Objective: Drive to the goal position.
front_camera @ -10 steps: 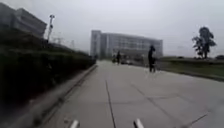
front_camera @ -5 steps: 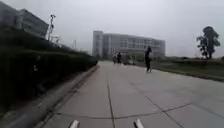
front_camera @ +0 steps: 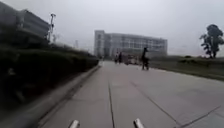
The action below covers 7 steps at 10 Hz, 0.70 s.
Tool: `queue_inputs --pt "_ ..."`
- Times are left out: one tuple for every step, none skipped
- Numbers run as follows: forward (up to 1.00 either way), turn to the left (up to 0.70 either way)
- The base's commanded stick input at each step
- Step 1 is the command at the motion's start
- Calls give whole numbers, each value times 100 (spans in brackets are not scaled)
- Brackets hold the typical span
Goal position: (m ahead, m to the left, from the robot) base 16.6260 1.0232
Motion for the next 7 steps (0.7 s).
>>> queue_inputs --pt "70 0" --pt "70 0" --pt "70 0" --pt "70 0" --pt "77 0" --pt "85 0" --pt "85 0"
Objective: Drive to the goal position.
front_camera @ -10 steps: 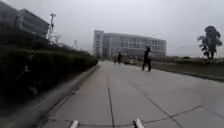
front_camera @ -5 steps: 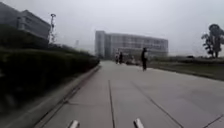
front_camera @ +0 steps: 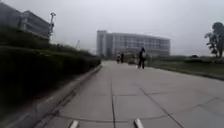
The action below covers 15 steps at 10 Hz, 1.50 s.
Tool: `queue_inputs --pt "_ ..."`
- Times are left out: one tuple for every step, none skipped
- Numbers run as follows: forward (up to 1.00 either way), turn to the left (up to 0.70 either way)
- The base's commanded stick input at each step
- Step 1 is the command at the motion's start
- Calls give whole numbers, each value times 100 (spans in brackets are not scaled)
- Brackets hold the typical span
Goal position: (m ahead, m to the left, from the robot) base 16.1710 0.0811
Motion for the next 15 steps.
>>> queue_inputs --pt "85 0" --pt "85 0" --pt "85 0" --pt "85 0" --pt "85 -20" --pt "85 -34" --pt "85 -16" --pt "85 0" --pt "85 0" --pt "85 0" --pt "85 0" --pt "85 0" --pt "85 0" --pt "85 0" --pt "85 0"
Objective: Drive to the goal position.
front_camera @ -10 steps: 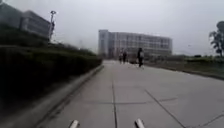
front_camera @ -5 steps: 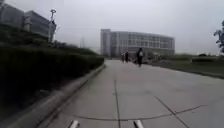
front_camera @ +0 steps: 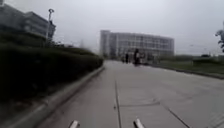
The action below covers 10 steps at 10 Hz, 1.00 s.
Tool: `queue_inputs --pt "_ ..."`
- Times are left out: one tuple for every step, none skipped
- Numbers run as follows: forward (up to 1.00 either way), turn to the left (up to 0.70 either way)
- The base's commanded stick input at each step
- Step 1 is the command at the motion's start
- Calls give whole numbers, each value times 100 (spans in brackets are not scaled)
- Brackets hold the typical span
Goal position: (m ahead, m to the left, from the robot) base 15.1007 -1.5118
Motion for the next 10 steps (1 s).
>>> queue_inputs --pt "85 0" --pt "85 -3" --pt "85 -19" --pt "85 -29" --pt "85 -34" --pt "85 -27" --pt "85 -19" --pt "85 -15" --pt "85 -20" --pt "85 -34"
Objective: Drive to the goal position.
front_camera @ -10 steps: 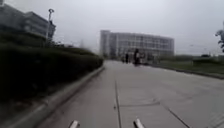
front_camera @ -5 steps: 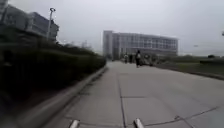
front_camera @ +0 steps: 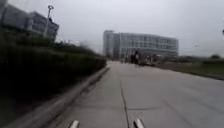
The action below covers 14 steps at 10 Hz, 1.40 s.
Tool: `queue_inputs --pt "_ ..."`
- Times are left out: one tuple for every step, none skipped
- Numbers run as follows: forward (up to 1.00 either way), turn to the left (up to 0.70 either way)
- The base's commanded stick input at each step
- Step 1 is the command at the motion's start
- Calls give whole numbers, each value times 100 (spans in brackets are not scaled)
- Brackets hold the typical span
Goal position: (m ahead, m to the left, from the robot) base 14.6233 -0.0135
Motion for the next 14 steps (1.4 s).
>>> queue_inputs --pt "85 -34" --pt "85 -28" --pt "85 -7" --pt "85 0" --pt "85 0" --pt "85 0" --pt "85 0" --pt "85 0" --pt "85 0" --pt "85 20" --pt "85 33" --pt "85 33" --pt "85 22" --pt "85 0"
